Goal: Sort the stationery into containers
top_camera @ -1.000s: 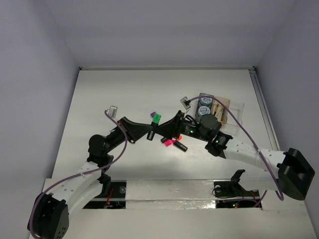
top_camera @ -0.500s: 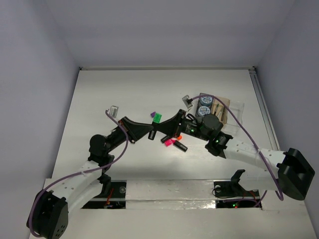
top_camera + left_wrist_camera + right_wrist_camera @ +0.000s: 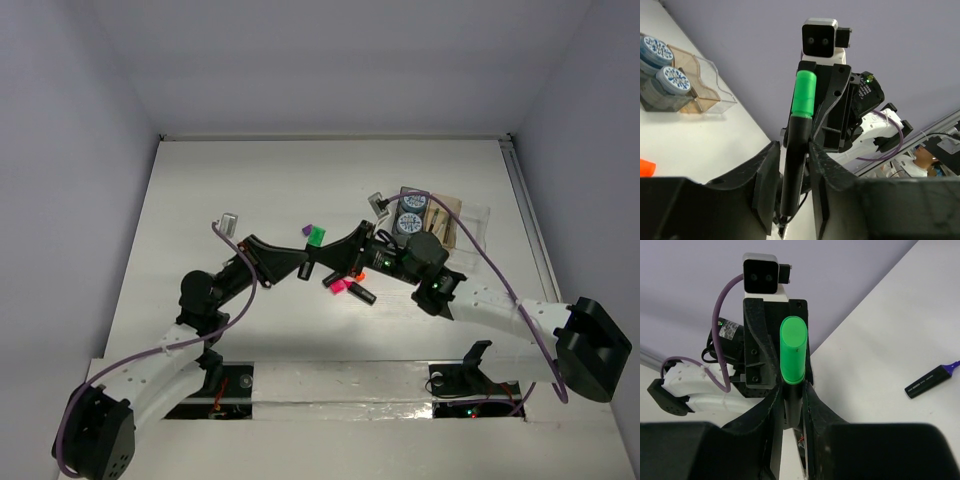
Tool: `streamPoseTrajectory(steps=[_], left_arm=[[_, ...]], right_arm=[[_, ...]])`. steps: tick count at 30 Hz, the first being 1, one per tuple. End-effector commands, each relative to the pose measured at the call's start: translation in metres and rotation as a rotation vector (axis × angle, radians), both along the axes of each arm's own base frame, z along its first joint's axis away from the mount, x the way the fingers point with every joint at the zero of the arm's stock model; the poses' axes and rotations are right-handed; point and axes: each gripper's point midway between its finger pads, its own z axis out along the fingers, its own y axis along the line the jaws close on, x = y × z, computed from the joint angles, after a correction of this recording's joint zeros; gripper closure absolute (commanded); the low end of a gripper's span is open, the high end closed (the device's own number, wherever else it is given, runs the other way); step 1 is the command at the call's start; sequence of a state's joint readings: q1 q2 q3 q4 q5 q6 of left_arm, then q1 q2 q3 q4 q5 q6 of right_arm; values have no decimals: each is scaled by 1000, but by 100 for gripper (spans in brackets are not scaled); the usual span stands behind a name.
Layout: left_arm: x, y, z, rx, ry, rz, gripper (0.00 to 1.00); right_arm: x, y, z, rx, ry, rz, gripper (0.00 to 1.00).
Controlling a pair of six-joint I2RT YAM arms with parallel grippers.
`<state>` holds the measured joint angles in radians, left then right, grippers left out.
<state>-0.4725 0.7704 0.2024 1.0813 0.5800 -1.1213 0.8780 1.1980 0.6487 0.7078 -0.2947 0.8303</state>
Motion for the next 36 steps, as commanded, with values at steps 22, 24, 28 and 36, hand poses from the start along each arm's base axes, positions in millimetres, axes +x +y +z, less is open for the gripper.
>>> streamPoseTrajectory(steps=[22,24,28,36], left_arm=[[-17,-4,3,20,-51,-63,70],[-18,-4,4,16,-55,-72,67],[-19,-6,7,8,-68,-87,67],[-21,-8,12,4,-91,-104,88]], right_arm=[[4,-6,24,116,-20,4,94],[4,-5,25,122,-20,8,94],[4,-1,25,131,-14,27,94],[2,4,18,141,14,60,94]])
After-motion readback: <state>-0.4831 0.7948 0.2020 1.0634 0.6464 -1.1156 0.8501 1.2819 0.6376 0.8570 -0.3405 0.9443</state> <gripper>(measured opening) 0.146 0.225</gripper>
